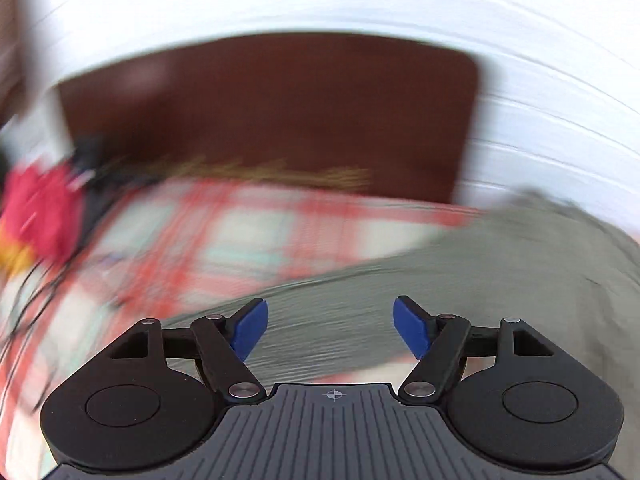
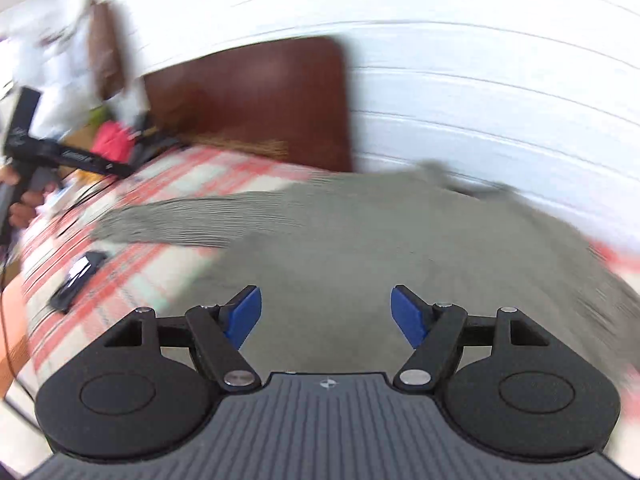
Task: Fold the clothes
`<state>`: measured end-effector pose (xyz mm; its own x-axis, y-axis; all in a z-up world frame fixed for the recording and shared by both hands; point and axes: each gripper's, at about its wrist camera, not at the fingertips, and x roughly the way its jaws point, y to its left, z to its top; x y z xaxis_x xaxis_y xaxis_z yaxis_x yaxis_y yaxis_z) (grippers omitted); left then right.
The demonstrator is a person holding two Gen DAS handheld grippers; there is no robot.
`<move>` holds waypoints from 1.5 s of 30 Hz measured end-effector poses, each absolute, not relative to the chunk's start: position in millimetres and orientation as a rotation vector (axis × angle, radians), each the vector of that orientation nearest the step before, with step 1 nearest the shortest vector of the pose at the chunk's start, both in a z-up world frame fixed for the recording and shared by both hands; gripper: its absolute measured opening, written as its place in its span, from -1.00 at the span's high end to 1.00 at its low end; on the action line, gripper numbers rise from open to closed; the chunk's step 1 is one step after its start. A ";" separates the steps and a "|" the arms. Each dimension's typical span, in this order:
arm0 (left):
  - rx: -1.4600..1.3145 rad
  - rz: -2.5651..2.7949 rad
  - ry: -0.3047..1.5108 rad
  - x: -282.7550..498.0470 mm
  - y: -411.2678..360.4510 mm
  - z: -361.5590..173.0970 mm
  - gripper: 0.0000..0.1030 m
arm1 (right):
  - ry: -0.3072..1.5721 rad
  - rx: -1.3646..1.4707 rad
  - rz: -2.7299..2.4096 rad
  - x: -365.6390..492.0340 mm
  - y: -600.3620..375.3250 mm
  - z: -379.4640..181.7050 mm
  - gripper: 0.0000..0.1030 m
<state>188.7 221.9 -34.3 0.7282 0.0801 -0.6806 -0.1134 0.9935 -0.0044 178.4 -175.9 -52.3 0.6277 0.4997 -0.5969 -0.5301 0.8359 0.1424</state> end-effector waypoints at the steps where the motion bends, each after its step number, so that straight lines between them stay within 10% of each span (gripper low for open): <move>1: -0.007 0.056 0.742 194.2 190.8 -30.9 -0.59 | 0.666 -0.023 0.545 170.3 -198.8 -53.8 -0.47; 16: 0.549 -0.517 0.716 246.7 -240.3 -82.3 -0.66 | 0.623 0.391 -0.018 81.0 -495.4 -110.3 -0.47; 32: 0.674 -0.404 0.737 310.3 -342.4 -151.7 -0.36 | 0.537 1.128 -0.162 129.9 -595.7 -187.3 0.03; 36: 0.696 -0.409 0.727 314.9 -347.1 -156.7 0.90 | 0.517 1.148 -0.237 142.6 -597.3 -192.6 0.44; 37: 0.694 -0.403 0.728 315.1 -347.8 -154.9 0.90 | 0.518 1.151 -0.253 144.1 -598.0 -193.8 0.94; 45: 0.581 -0.580 0.696 304.9 -319.7 -116.7 0.90 | 0.343 1.157 -0.251 70.6 -598.2 -162.7 0.94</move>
<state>304.9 -319.7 -116.7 0.6277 -0.2915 -0.7218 0.6579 0.6942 0.2918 70.6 -598.2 -162.7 0.9205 -0.0175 -0.3904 0.3667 0.3836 0.8475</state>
